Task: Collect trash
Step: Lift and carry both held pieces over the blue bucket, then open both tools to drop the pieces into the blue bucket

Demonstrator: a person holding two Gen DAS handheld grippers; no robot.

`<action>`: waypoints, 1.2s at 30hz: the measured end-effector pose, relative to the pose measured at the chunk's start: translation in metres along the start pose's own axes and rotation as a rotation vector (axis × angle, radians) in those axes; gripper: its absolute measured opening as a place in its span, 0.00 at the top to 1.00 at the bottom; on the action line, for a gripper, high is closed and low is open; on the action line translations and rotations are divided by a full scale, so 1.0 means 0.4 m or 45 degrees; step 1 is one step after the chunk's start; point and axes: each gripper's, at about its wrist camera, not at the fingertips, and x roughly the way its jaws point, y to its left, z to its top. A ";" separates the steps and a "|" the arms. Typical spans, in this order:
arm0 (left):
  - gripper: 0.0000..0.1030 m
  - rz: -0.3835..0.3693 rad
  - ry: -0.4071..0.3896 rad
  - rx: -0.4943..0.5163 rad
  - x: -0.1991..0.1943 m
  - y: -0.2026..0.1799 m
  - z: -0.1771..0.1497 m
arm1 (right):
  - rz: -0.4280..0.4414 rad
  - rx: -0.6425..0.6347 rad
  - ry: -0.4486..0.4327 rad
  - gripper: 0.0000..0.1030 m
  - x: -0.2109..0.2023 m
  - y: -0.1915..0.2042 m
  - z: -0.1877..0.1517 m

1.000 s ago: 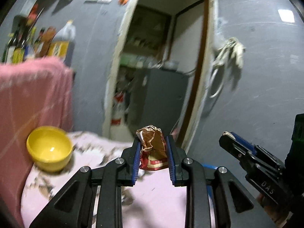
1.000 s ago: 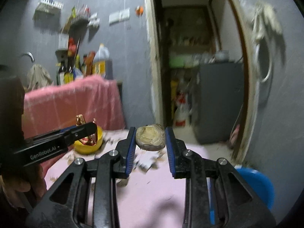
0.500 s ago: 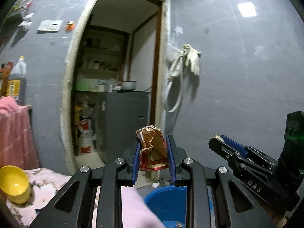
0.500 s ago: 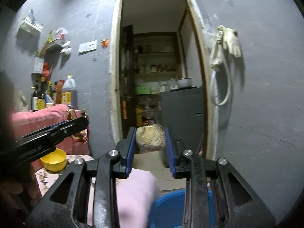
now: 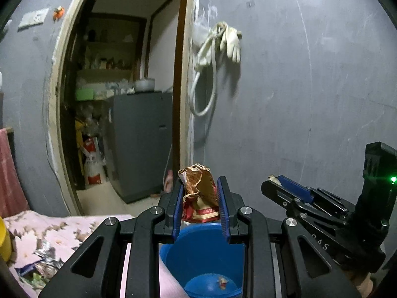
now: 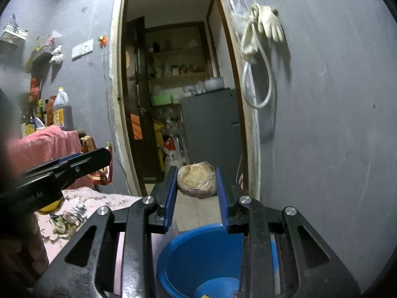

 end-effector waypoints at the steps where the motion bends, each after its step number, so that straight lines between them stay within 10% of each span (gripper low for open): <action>1: 0.79 -0.001 0.023 -0.002 0.017 -0.003 -0.008 | -0.002 0.010 0.012 0.63 0.007 -0.010 -0.009; 16: 0.78 0.022 0.457 -0.106 0.249 0.024 -0.136 | -0.020 0.178 0.313 0.63 0.154 -0.124 -0.172; 36: 0.64 0.054 0.512 -0.153 0.248 0.060 -0.176 | -0.042 0.233 0.418 0.52 0.193 -0.148 -0.207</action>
